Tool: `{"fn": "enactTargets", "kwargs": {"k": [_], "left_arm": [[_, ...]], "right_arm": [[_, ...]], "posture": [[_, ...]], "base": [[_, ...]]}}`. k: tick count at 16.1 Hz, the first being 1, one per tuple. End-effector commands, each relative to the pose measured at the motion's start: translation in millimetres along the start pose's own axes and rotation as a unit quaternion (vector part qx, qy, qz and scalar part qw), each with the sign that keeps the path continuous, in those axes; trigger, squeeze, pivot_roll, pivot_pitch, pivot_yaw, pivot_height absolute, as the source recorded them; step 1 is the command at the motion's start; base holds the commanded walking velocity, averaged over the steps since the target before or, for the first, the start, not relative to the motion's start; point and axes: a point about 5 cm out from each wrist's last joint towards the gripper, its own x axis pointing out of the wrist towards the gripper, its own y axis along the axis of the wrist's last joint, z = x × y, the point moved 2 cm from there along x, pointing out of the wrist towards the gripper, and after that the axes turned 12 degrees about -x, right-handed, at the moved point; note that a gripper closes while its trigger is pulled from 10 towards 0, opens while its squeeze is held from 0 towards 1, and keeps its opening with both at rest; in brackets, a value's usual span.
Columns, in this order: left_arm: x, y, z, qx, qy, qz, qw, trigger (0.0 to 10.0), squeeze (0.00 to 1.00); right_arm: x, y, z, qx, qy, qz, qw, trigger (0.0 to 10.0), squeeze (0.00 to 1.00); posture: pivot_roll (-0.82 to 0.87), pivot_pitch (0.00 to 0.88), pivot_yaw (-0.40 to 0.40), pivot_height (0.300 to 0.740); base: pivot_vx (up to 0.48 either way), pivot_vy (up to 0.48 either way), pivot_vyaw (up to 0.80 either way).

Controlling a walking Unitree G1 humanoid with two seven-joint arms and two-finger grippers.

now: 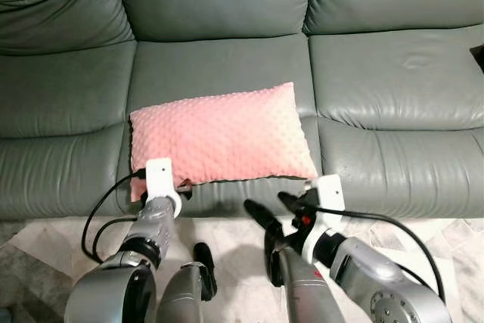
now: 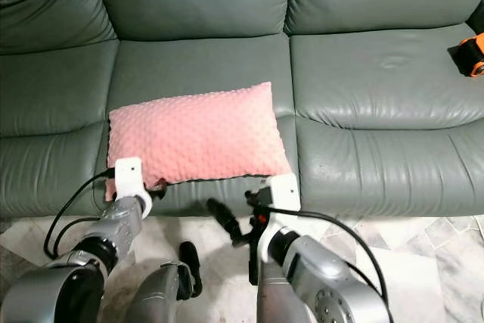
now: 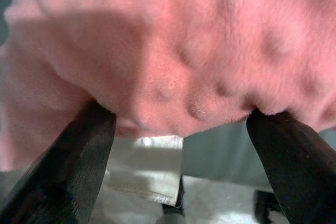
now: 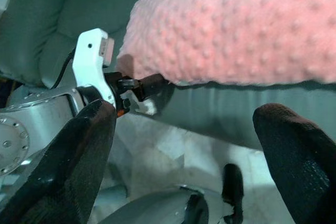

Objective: Move the pillow to the sofa

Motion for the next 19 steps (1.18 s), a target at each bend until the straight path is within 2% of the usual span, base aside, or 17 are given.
{"fn": "enactTargets", "kwargs": {"k": [1, 6, 9, 11, 14, 19], "left_arm": [[-2.0, -15, -6.3, -0.005, 0.011, -0.022, 1.000, 10.0, 0.00], [0.3, 2, 15.6, -0.012, -0.009, 0.001, 1.000, 10.0, 0.00], [0.6, 7, 23.7, -0.011, -0.018, 0.005, 1.000, 10.0, 0.00], [-0.1, 2, 22.9, 0.006, -0.021, 0.003, 1.000, 10.0, 0.00], [-1.0, -5, 9.4, 0.018, -0.015, 0.000, 1.000, 10.0, 0.00], [-6.8, -24, -38.3, 0.023, 0.001, -0.013, 1.000, 10.0, 0.00]], "right_arm": [[-3.0, -4, -2.4, 0.005, -0.004, -0.005, 1.000, 10.0, 0.00], [-0.8, -2, 0.8, -0.005, -0.021, 0.003, 1.000, 10.0, 0.00], [-1.3, -2, 1.4, -0.005, -0.023, 0.004, 1.000, 10.0, 0.00], [0.0, -3, 0.7, -0.006, -0.023, 0.004, 1.000, 10.0, 0.00], [3.9, -3, 0.0, -0.005, -0.016, 0.008, 1.000, 10.0, 0.00], [14.7, -6, 1.3, -0.010, 0.001, 0.012, 1.000, 10.0, 0.00]], "posture": [[-0.32, 0.512, 0.079, 0.740], [-0.32, 0.514, 0.079, 0.740], [-0.32, 0.514, 0.081, 0.740], [-0.31, 0.508, 0.084, 0.740], [-0.28, 0.487, 0.096, 0.740], [-0.23, 0.391, 0.115, 0.740]], "base": [[0.000, 0.000, 0.00], [0.000, 0.000, 0.00], [0.000, 0.000, 0.00], [0.000, 0.000, 0.00], [0.000, 0.000, 0.00], [0.000, 0.000, 0.00]]}}
